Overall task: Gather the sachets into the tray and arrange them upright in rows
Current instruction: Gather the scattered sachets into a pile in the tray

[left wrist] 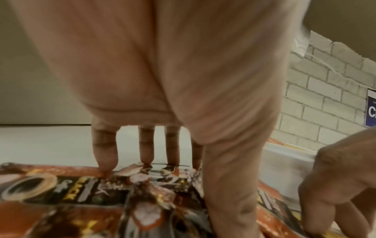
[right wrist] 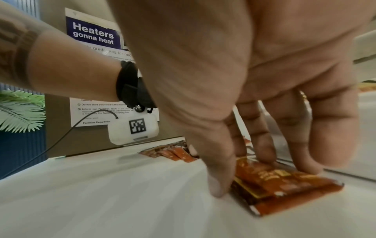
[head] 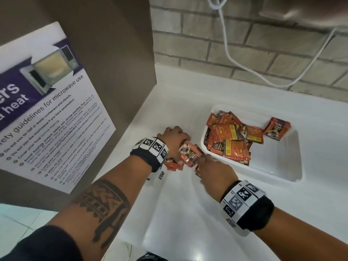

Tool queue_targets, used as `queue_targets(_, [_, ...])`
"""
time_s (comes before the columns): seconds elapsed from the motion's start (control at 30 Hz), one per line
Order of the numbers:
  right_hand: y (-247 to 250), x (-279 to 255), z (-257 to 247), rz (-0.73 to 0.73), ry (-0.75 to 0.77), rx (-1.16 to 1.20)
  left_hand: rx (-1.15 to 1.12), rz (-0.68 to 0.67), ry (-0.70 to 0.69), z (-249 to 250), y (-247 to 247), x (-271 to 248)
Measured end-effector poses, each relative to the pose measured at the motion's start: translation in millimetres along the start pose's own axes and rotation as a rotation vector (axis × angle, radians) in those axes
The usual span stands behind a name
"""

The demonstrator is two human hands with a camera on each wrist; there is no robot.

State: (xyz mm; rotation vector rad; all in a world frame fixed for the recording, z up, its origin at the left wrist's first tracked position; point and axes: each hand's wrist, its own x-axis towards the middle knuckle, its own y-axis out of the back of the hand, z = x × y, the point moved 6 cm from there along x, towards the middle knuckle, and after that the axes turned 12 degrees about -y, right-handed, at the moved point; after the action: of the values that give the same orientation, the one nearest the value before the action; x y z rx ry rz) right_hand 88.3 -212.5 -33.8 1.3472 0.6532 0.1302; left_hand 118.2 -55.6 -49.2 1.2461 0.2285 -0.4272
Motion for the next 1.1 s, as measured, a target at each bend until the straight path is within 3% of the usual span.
queue_targets(0.2, [-6,3,-6,-0.044,-0.011,0.058,-0.082,0.029,-0.004,-9,3,1])
queue_targets(0.4, [3,2,-11,0.019,0.008,0.014,-0.173,0.147,0.002,-23,11,-3])
queue_targets(0.63, [23,-1,-20,0.054,0.033,0.023,-0.117,0.145,0.022,-32,13,-9])
queue_targets(0.87, [35,21,-41,-0.056,0.094,0.204,-0.112,0.131,0.033,-34,13,-9])
queue_targets(1.1, [15,46,-48,-0.1,-0.02,0.193,-0.156,0.163,0.01,-32,15,-8])
